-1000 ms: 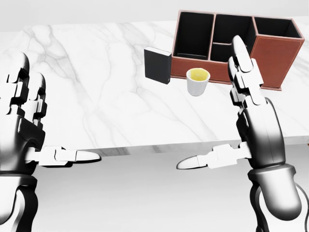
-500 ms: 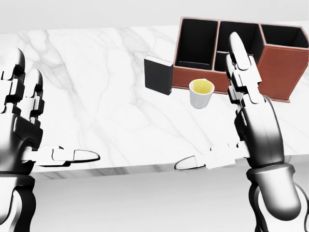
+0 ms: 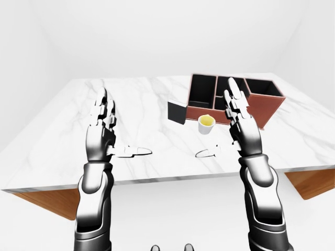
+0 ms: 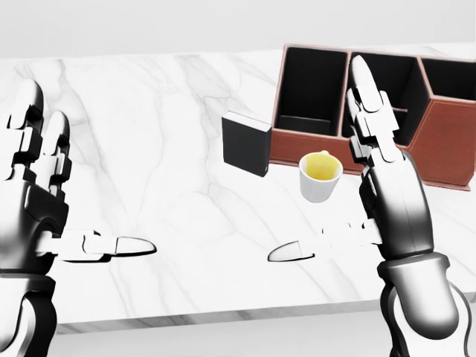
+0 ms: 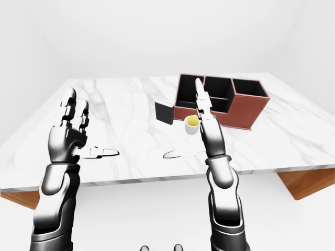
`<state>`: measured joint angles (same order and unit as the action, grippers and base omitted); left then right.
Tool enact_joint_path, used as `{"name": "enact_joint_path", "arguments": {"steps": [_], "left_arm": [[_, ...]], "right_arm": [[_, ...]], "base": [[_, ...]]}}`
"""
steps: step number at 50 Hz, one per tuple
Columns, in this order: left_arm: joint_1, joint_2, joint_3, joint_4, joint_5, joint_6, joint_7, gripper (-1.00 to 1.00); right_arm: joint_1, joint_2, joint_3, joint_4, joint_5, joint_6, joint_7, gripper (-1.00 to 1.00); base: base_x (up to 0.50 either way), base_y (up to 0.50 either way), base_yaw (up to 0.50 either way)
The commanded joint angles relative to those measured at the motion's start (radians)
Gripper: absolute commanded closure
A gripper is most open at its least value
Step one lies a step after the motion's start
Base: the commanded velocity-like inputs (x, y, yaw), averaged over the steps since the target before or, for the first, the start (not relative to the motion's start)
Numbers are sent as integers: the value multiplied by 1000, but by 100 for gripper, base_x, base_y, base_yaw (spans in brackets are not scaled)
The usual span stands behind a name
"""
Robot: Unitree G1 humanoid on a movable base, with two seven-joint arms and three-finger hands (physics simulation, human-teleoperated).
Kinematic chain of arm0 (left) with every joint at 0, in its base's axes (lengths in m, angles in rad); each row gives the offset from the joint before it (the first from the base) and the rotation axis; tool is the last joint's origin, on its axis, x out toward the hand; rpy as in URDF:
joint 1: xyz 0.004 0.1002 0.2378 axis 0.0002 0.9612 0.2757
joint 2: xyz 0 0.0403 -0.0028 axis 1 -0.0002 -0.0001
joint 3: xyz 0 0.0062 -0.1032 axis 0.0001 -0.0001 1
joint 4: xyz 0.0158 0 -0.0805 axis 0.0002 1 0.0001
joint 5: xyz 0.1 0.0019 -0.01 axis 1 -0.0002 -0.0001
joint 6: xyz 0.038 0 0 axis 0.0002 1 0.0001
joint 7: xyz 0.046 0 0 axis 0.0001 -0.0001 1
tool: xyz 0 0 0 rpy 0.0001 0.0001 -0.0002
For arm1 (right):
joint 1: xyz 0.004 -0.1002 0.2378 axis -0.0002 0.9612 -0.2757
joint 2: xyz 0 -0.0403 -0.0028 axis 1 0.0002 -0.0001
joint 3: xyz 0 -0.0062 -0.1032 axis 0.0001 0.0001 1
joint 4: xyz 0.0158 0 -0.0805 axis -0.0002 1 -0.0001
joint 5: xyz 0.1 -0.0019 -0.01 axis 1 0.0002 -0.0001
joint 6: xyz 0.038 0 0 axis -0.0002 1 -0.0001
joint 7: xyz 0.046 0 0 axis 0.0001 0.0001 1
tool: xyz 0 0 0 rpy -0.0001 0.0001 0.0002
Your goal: Pick up the book and place it in the caddy.
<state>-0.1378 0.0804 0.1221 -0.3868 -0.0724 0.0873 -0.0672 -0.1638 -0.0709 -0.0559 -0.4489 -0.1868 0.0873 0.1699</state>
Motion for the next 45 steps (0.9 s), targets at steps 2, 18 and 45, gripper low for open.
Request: {"name": "enact_joint_path", "arguments": {"steps": [2, 18, 45], "left_arm": [[12, -4, -5, 0, 7, 0, -7, -100], [32, -11, -9, -20, 12, 0, -14, -100], [30, -8, -2, -7, 10, 0, -20, -100]], "right_arm": [[5, 2, 3, 5, -6, 0, -4, -100], [11, 5, 8, 9, -13, 0, -2, -100], [19, 9, 11, 19, -16, 0, -5, -100]], "base": [[30, -1, 0], [25, -1, 0], [19, -1, 0]]}}
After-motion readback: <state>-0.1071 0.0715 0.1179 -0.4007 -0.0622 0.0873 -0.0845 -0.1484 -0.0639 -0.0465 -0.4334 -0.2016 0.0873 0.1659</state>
